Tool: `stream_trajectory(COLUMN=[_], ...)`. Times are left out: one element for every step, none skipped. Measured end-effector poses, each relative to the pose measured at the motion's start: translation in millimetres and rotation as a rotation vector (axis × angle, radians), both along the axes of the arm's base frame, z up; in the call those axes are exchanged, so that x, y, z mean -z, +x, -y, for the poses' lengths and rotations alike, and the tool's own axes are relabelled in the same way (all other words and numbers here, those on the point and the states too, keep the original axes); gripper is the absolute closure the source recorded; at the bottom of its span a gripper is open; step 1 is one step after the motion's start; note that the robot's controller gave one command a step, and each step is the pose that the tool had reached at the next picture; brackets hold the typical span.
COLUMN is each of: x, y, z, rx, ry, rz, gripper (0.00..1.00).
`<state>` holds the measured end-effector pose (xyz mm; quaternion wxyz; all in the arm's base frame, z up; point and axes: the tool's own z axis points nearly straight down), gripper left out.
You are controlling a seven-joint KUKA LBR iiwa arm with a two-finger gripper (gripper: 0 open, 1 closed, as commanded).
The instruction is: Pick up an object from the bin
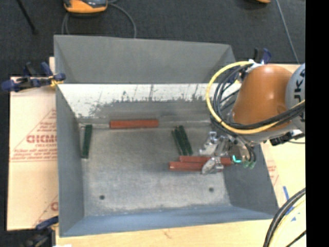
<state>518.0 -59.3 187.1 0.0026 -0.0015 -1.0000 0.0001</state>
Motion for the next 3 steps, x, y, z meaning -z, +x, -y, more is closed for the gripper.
stream_trajectory(x=[-4.2, -4.2, -32.0], y=[1.8, 1.8, 1.4], z=[-0.3, -0.3, -0.6], rx=[-0.004, -0.005, 0.0], ry=[-0.001, -0.001, 0.0], rz=[0.008, 0.008, 0.007], gripper=[1.0, 1.0, 1.0])
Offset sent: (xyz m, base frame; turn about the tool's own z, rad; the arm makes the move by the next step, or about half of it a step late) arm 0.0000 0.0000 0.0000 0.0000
